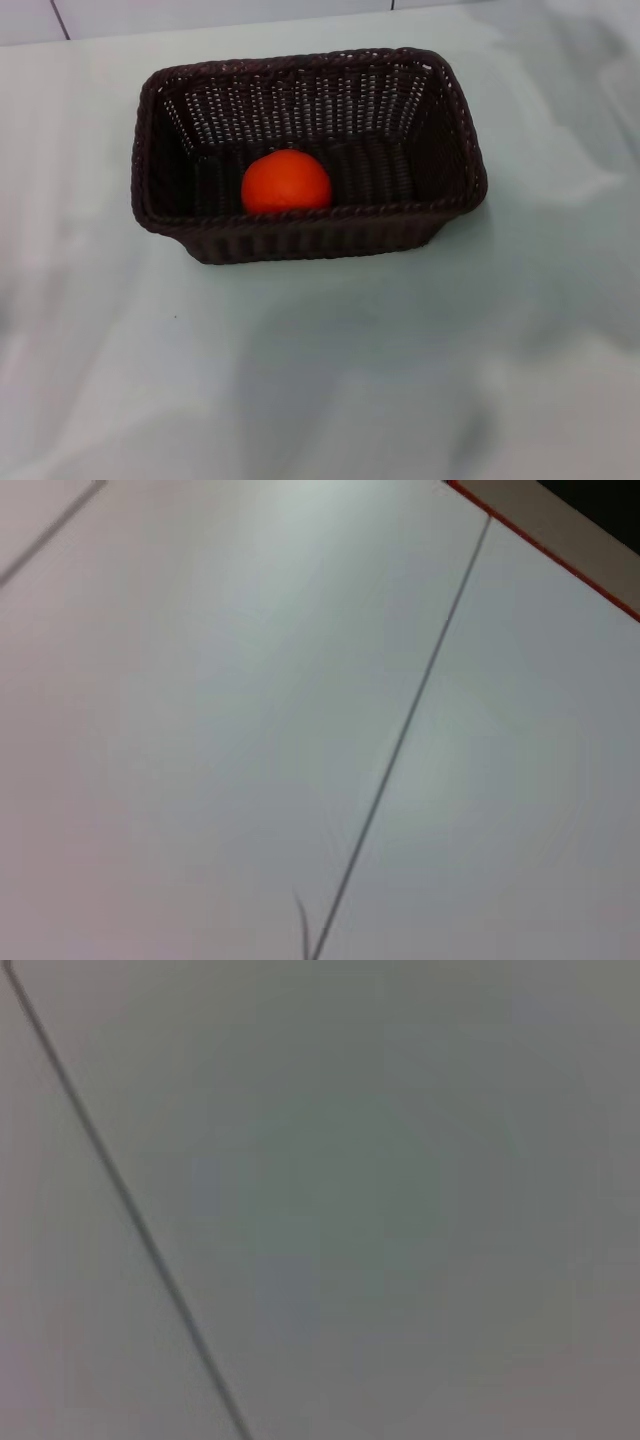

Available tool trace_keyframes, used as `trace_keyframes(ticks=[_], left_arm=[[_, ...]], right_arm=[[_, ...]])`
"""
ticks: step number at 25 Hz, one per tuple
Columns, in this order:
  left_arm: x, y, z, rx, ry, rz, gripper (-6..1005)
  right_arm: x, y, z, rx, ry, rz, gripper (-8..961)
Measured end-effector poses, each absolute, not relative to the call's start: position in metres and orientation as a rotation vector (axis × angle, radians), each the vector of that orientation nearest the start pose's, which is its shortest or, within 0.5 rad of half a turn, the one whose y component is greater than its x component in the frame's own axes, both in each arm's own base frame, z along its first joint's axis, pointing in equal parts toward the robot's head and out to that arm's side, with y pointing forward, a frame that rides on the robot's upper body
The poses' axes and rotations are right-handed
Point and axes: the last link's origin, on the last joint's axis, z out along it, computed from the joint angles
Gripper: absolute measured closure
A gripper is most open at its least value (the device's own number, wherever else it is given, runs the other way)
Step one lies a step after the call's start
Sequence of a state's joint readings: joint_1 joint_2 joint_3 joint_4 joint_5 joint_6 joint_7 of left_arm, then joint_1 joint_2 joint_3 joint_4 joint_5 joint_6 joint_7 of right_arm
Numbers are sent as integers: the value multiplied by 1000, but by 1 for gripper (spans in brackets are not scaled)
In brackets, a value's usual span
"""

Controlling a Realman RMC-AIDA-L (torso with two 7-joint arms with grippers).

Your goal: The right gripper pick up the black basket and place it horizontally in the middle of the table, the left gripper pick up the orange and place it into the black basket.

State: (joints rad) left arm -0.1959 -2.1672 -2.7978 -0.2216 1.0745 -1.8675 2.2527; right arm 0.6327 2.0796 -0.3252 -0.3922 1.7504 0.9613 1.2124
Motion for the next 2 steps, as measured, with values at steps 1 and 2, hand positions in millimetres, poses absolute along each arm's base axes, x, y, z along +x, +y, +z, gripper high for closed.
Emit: trace_keyframes(ticks=[1,2], left_arm=[[-331,214,58,-1337,-512,-1439,51],[-331,212,57,-1332,-514,-1440,51]], right_arm=[[310,415,65,-990,-1616,-1244,23],[310,415,66,-979,-1608,-1260,23]])
